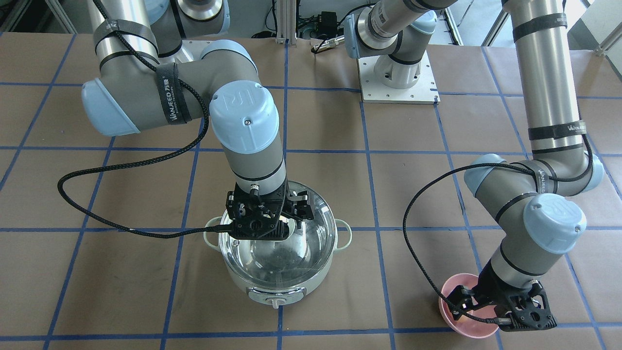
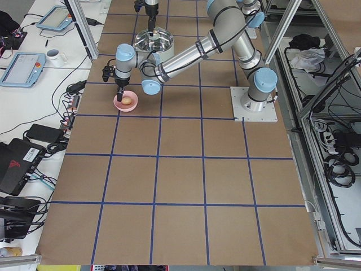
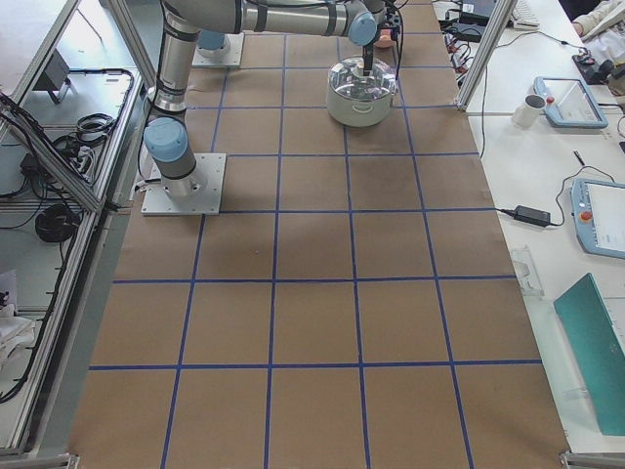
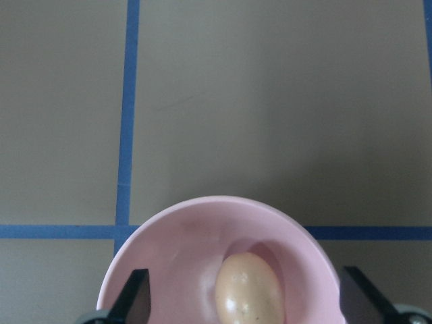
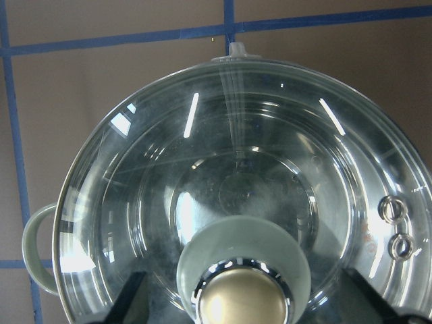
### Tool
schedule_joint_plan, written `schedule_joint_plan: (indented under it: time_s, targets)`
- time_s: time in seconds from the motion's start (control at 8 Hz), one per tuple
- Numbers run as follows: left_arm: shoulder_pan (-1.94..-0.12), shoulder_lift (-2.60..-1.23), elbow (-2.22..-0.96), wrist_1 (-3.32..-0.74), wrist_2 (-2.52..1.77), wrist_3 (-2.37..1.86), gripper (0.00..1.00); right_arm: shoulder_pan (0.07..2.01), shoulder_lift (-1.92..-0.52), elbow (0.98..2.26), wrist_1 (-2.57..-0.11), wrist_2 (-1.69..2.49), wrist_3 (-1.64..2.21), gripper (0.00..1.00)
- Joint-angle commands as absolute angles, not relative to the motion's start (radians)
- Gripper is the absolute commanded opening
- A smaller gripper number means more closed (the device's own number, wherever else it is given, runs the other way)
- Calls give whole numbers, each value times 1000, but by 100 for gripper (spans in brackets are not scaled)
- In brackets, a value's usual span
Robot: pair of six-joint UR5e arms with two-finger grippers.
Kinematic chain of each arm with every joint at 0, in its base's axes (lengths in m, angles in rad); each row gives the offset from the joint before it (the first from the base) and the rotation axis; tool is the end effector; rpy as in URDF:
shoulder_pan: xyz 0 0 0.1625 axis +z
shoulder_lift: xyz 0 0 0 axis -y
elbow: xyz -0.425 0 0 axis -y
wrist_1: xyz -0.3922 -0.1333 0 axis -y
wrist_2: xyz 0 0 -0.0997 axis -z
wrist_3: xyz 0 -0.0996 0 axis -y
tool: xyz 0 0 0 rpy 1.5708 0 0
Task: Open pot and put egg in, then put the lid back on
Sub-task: 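Move the right gripper to the lid knob while the left gripper reaches the pink bowl, then grasp the lid knob with the right gripper while the left gripper grasps the egg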
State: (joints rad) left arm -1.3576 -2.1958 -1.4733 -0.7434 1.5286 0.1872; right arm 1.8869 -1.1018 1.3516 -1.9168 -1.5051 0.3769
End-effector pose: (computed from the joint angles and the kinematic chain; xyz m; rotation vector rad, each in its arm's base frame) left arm 0.0163 -0.7252 0.2441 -0.0303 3.0873 -0.4701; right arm 0.3446 -0.6037 0.3553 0.0877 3.0442 -0.1039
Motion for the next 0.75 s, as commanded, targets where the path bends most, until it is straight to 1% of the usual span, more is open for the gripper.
schedule_joint_plan:
  time_s: [0.0,0.25,0.38,0.5,0.62]
  targets:
    - [-1355,-2201,-1474,-746,1549,207,100,1899,-1100,1358,-1904,-1505,390,98]
    - [-1353,-2213,-1479,-747,1554,207,100,1899,-1101,1359,-1898,-1505,390,83]
    - [-1353,-2223,-1479,-755,1565,209,100,1899,-1101,1359,-1899,-1506,390,71]
    - [-1351,-2226,-1479,-773,1586,209,100,1899,-1103,1359,-1899,-1506,390,65]
    - [-1351,-2226,-1479,-784,1592,207,100,1899,-1107,1359,-1899,-1505,388,54]
